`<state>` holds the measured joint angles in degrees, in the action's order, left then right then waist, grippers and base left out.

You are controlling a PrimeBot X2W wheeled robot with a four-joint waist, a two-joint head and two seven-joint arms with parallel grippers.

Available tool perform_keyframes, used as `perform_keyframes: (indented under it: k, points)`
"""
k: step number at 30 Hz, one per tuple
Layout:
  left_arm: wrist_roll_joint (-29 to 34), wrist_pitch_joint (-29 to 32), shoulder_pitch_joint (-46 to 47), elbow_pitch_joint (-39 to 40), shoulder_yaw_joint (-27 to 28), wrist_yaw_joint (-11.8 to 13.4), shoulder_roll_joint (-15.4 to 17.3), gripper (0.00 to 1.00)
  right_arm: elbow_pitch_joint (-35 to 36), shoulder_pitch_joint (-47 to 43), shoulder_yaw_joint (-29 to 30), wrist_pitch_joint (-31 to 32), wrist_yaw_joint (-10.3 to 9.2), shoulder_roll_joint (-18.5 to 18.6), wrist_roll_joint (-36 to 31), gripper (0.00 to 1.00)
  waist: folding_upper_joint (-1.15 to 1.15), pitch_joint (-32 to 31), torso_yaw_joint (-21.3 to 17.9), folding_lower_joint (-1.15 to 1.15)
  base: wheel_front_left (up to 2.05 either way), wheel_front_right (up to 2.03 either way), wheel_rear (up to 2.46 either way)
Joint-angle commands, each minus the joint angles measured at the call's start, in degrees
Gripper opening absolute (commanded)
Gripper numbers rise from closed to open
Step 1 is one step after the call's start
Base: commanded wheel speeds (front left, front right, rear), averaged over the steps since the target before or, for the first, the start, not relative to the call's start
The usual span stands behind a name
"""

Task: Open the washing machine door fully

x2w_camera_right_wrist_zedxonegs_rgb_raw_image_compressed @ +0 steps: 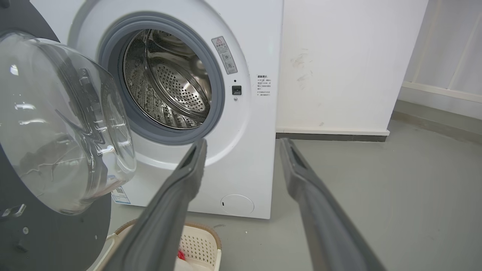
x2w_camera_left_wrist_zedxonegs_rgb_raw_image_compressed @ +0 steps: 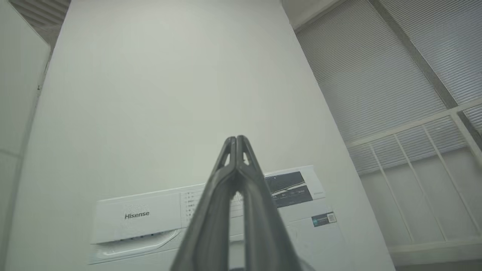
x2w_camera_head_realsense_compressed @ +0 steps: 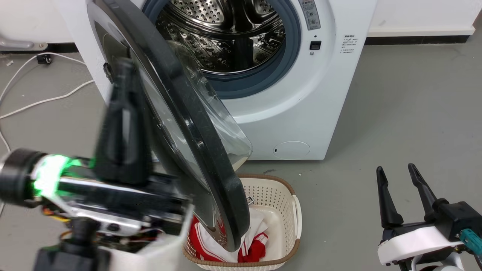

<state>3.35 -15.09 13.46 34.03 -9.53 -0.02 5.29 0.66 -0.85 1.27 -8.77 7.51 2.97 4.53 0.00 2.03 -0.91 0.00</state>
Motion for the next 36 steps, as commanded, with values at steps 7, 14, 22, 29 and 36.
perform_keyframes:
  k: [7, 14, 22, 29, 36]
  points:
    - [-2.6, -0.1, -3.9, -3.8, -10.6, -3.4, -0.5, 0.0, -0.2, 0.5, -0.3, 0.0, -0.04, -0.2, 0.4, 1.0, 0.0, -0.3, -0.4, 0.0, 0.0, 0.0, 0.0]
    - [-6.4, 1.3, -11.4, -11.3, -17.4, -5.0, -0.6, 0.0, -0.4, -0.6, -0.3, 0.5, -0.04, -0.2, 0.6, 1.0, 0.0, -0.9, -0.2, 0.0, 0.0, 0.0, 0.0]
    - [-9.6, 5.1, -14.8, -20.9, -20.4, -4.5, -1.1, 0.0, -0.1, -0.7, -0.6, 1.1, -0.04, -0.2, 0.8, 1.0, 0.0, -0.6, 0.5, 0.0, 0.0, 0.0, 0.0]
    - [-10.9, 5.1, -10.0, -26.9, -20.8, -2.8, -1.9, 0.0, -0.4, 0.4, -0.8, 1.3, -0.04, -0.2, 1.5, 1.0, 0.0, 0.6, 0.4, 0.0, 0.0, 0.0, 0.0]
    - [-13.0, 5.2, -6.1, -31.5, -21.0, 0.7, -2.3, 0.0, -1.3, 1.0, -1.1, 1.4, -0.04, -0.2, 2.3, 1.0, 0.0, 1.4, -0.4, 0.0, 0.0, 0.0, 0.0]
